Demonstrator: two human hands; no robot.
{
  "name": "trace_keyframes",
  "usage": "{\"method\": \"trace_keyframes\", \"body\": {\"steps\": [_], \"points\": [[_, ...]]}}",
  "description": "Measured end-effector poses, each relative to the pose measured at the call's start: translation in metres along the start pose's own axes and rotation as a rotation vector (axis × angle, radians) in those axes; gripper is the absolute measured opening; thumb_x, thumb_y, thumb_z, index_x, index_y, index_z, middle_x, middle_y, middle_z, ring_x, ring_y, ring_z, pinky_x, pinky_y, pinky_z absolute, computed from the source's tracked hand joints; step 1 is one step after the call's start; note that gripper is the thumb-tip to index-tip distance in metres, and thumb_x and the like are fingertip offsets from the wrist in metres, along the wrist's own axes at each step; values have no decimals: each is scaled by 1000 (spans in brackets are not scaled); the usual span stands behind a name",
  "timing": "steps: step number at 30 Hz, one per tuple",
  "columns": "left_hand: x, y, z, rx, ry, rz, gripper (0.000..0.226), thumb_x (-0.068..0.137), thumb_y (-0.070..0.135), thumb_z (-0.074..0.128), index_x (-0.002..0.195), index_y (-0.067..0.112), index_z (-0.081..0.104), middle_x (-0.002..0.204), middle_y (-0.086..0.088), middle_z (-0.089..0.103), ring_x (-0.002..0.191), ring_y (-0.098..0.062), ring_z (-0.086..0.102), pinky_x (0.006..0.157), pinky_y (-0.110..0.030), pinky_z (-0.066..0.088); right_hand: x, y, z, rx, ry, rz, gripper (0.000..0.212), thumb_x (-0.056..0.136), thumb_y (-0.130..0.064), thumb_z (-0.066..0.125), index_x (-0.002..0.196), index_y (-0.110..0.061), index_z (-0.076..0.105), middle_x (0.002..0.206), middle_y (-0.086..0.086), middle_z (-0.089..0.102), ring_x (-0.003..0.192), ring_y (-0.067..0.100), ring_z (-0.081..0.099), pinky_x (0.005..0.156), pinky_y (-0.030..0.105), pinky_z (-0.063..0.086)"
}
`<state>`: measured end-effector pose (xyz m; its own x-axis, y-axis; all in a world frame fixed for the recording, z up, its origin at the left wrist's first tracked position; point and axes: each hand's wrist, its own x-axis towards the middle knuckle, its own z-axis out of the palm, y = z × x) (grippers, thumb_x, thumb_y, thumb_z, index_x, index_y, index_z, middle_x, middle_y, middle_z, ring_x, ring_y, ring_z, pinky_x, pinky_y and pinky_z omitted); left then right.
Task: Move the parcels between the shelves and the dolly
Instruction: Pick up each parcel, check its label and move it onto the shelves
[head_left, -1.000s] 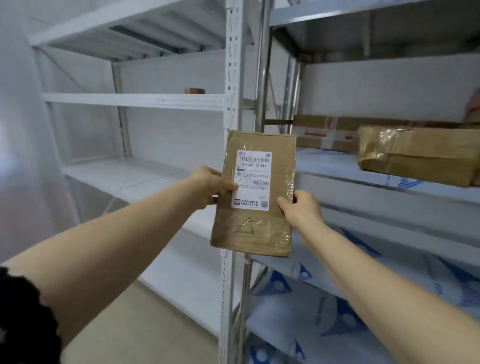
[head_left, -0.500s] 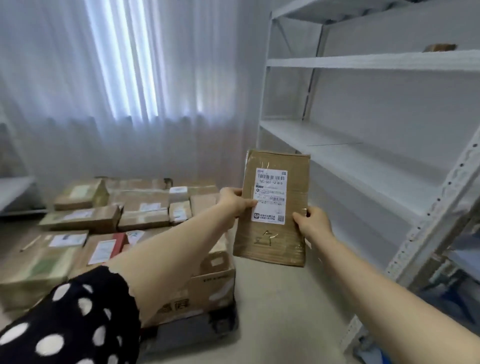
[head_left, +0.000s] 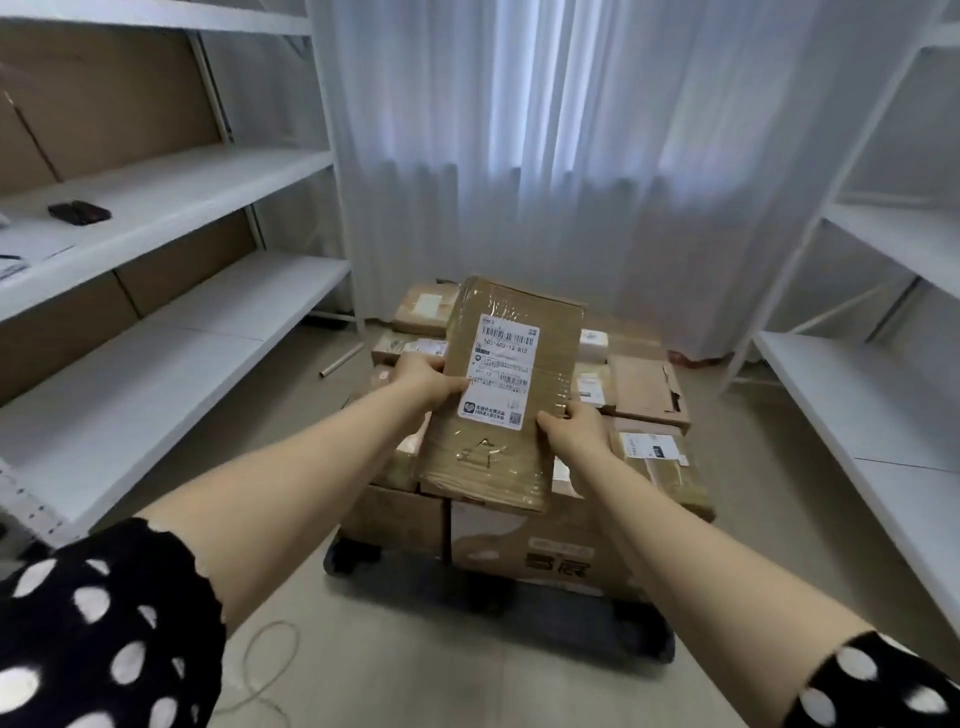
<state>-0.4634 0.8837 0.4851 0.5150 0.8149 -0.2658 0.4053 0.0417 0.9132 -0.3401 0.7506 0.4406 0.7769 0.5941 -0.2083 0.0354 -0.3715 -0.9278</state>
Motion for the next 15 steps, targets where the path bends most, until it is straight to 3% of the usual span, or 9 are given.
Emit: {"method": "trace_keyframes", "body": {"steps": [4, 9, 12, 15], "points": [[37, -11, -58, -69, 80, -33, 45, 84, 13, 72, 127, 14, 60, 118, -6, 67, 100, -23, 65, 85, -34, 53, 36, -23, 67, 1, -88, -37, 16, 91, -12, 56, 105, -12, 64, 103, 2, 67, 94, 20, 61, 82, 32, 50], [101, -18, -118, -135, 153, -83, 44, 87, 8, 66, 130, 15, 58, 115, -8, 66, 83, -18, 62, 65, -27, 50, 91, -51, 149, 9, -166, -61, 15, 91, -12, 56, 103, -16, 63, 102, 2, 65, 96, 21, 61, 86, 35, 51], [153, -18, -147, -123, 195, -91, 46, 84, 6, 69, 129, 14, 59, 115, -8, 67, 90, -21, 64, 72, -30, 50, 136, -66, 192, 20, -200, -58, 21, 90, -11, 57, 110, -12, 62, 110, 5, 67, 103, 24, 62, 95, 40, 50], [206, -16, -170, -92, 234, -109, 44, 83, 7, 71, 125, 12, 61, 114, -8, 68, 96, -23, 65, 79, -32, 52, 190, -84, 231, 26, -220, -36, 21, 89, -11, 57, 109, -12, 61, 112, 4, 67, 103, 23, 63, 93, 38, 51]]}}
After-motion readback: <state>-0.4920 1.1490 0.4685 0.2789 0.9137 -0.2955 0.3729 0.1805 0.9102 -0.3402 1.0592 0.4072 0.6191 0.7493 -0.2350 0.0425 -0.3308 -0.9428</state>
